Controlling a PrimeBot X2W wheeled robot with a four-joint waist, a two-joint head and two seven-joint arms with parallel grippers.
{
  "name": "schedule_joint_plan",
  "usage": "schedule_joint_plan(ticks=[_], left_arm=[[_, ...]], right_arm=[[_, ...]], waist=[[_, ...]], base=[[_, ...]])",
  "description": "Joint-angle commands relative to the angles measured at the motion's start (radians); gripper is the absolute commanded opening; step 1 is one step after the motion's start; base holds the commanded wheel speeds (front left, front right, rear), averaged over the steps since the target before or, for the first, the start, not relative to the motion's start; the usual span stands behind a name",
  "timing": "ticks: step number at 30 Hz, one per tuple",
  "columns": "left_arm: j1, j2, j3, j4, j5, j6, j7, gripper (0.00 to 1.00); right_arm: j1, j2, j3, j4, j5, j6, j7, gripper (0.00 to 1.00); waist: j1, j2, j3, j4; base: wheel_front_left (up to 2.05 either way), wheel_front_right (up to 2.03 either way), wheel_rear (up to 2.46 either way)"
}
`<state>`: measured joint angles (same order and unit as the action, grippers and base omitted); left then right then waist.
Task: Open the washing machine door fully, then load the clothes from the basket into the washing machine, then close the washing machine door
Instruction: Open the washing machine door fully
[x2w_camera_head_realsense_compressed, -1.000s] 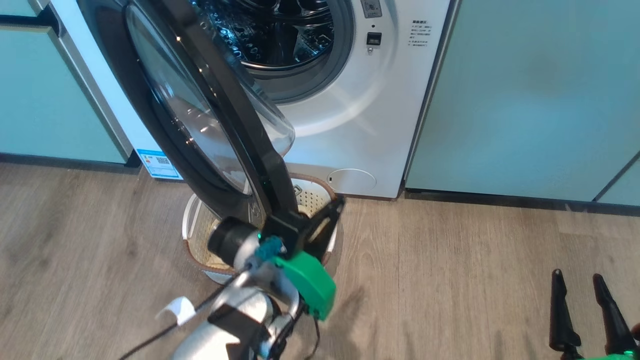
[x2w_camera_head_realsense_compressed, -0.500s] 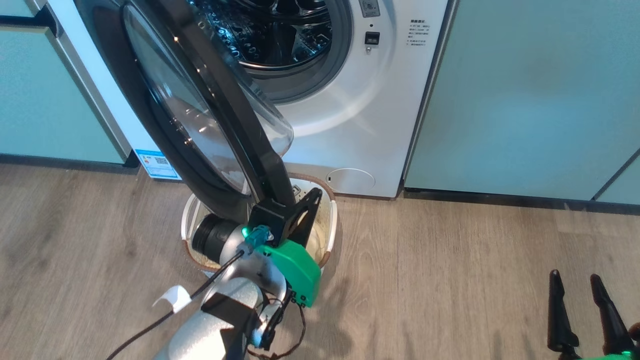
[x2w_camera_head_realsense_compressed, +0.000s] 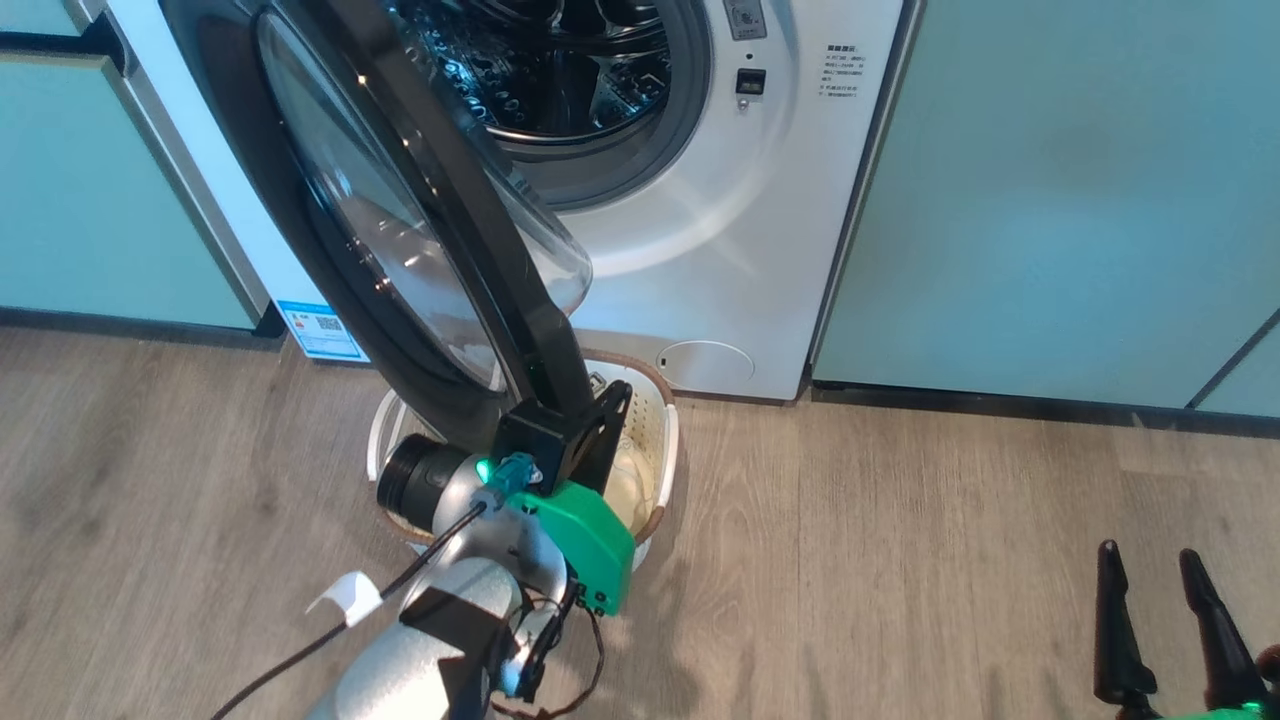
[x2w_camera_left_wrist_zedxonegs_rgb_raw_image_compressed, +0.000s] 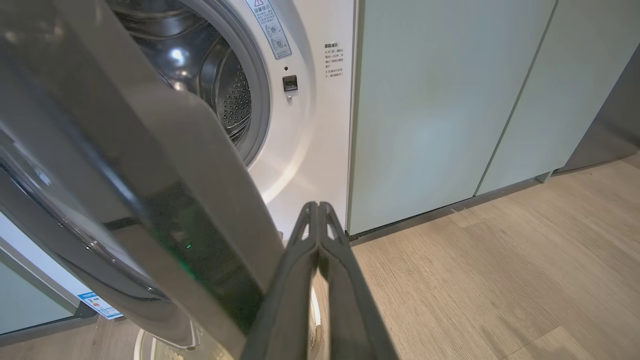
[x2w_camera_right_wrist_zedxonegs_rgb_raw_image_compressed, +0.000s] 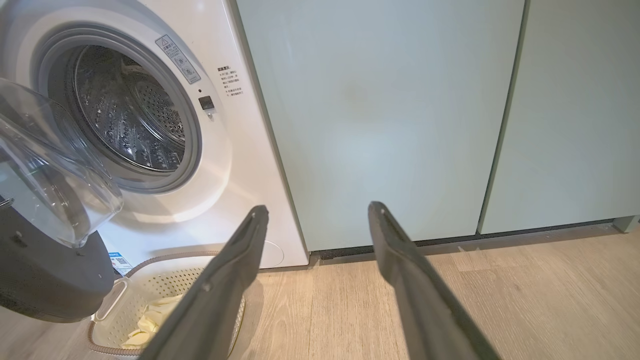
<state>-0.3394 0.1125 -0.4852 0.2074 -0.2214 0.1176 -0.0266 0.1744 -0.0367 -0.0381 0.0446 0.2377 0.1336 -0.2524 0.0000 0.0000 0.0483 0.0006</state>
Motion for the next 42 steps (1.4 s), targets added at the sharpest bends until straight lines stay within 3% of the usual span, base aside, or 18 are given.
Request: schedule_joint_plan(ticks=[1,18,42], left_arm=[[-0.058,0.020,0.043,-0.027,-0.001,0.007,-0.004,0.00],[-0.058,0.019,0.032,-0.026,-0.009,0.023,-0.013,0.00],[-0.011,0.007,-0.025,-0.086,-0.020,0.033,-0.030,0.00]], right_arm=[[-0.043,-0.013,0.023,-0.026,0.004,-0.003,-0.009,1.00],[-0.052,-0.013,0.023,-0.031,0.004,-0.003,-0.009,1.00],[-0.055,-0.013,0.018,-0.016,-0.004,-0.003,-0.009,1.00]], waist=[[0.0000,0.0000,0.000,0.001],[0.0000,0.0000,0.019,0.038],[0.0000,0.0000,0.023,0.186]], base=[[0.00,0.00,0.00],[0.00,0.00,0.00],[0.00,0.00,0.00]])
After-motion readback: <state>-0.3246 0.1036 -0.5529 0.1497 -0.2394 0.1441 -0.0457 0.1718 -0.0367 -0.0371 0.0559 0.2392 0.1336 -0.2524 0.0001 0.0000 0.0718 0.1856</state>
